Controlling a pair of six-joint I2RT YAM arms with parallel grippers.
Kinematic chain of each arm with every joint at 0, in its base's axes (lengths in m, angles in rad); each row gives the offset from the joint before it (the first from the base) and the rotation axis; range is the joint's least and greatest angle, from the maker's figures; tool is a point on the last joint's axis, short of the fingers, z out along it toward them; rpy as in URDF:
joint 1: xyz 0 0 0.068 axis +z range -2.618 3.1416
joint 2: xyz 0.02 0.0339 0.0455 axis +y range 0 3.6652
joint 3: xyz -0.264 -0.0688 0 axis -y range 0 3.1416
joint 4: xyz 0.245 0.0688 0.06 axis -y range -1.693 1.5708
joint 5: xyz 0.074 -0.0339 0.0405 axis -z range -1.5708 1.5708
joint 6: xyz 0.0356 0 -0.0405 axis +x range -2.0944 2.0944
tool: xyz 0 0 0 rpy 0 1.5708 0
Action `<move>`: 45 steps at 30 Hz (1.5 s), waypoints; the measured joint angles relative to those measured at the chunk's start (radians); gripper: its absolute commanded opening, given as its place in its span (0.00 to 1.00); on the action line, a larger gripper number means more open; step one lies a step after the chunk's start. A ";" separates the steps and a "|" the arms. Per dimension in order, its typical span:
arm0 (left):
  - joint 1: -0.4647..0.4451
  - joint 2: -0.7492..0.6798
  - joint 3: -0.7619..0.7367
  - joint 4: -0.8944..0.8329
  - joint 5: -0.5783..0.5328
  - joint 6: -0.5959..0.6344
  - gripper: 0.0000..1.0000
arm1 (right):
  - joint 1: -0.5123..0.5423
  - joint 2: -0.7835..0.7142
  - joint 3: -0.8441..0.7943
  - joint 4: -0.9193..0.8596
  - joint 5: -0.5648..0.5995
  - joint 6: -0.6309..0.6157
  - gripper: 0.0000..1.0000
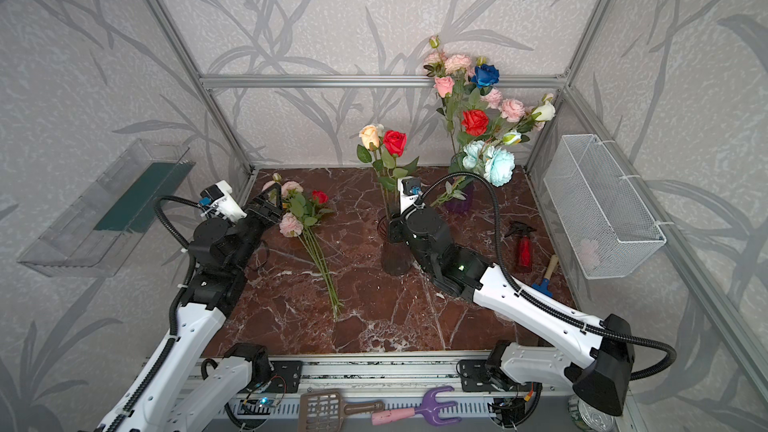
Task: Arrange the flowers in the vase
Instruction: 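Lower the red rose into the pink vase and open the right gripper, then move the right gripper back from the vase while the left gripper reaches the bunch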
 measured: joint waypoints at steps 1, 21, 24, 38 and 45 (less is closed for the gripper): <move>0.004 0.006 0.000 0.000 0.002 -0.006 0.66 | 0.014 -0.013 0.000 -0.002 0.001 -0.004 0.35; 0.042 0.351 0.082 -0.239 -0.026 -0.139 0.36 | 0.216 -0.420 -0.358 -0.070 0.051 0.108 0.34; 0.038 0.408 0.077 -0.245 -0.023 -0.150 0.31 | 0.217 -0.496 -0.436 -0.070 0.061 0.145 0.34; -0.050 0.497 -0.022 -0.340 -0.121 -0.064 0.33 | 0.218 -0.599 -0.613 -0.021 0.063 0.251 0.35; -0.050 0.568 -0.085 -0.233 -0.119 -0.047 0.36 | 0.219 -0.560 -0.591 -0.036 -0.011 0.292 0.35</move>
